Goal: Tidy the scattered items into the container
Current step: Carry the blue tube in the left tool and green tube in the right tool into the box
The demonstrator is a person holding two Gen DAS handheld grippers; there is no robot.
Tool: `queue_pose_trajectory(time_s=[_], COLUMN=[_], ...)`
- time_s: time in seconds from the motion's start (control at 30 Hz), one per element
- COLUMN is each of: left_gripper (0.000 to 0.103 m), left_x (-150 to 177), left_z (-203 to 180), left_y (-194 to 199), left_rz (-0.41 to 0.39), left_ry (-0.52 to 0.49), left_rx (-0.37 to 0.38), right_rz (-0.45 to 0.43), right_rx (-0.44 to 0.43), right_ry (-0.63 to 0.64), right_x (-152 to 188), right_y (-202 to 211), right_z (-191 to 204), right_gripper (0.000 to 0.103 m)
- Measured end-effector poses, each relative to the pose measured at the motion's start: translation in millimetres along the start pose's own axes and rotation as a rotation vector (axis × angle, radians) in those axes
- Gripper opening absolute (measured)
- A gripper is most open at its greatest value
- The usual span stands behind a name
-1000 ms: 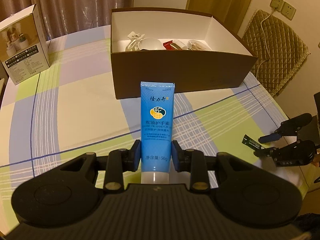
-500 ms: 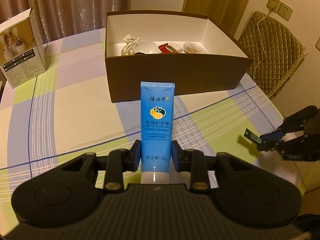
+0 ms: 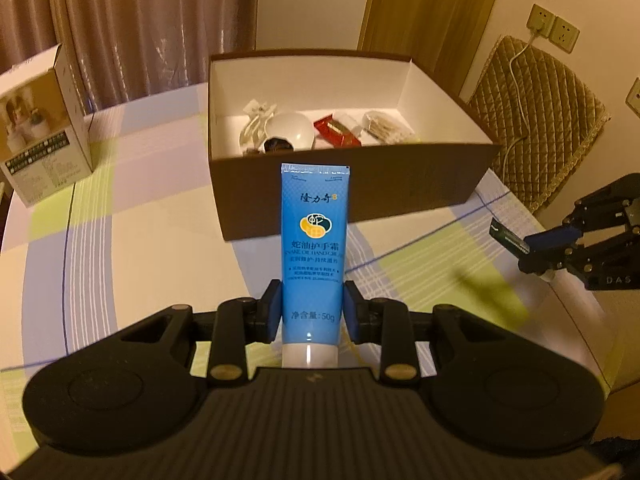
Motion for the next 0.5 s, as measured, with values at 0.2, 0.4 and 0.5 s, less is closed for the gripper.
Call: queue_pose_trajectory(time_s=[0.2, 0.4, 0.5], left_gripper=[0.026, 0.026, 0.026], left_x=[-15, -31, -41], left_z=[-3, -3, -2], left_y=[-3, -8, -11], left_rz=[-0.023, -0.044, -0.056], left_ry=[-0.009, -0.024, -0.030], left_rx=[0.013, 0.020, 0.022], right_rz=[-0.036, -0.078, -0.101], right_rx=[-0.075, -0.115, -0.108], right_ry=[-0.079, -0.180, -0.211], right_x=[-21, -38, -44], right_y=[7, 12, 16], right_z=[-8, -23, -35], right_gripper=[0.019, 0.019, 0.019])
Point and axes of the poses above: each gripper's, at about its wrist camera, not at the fingertips, and y roughly against the way its jaws point, z to its left, x to its underside, the point moved 6 cm from there along -y, roughly the way its jaws point, and after that the axes turned 4 degrees about -z, right-handed, at the moved point
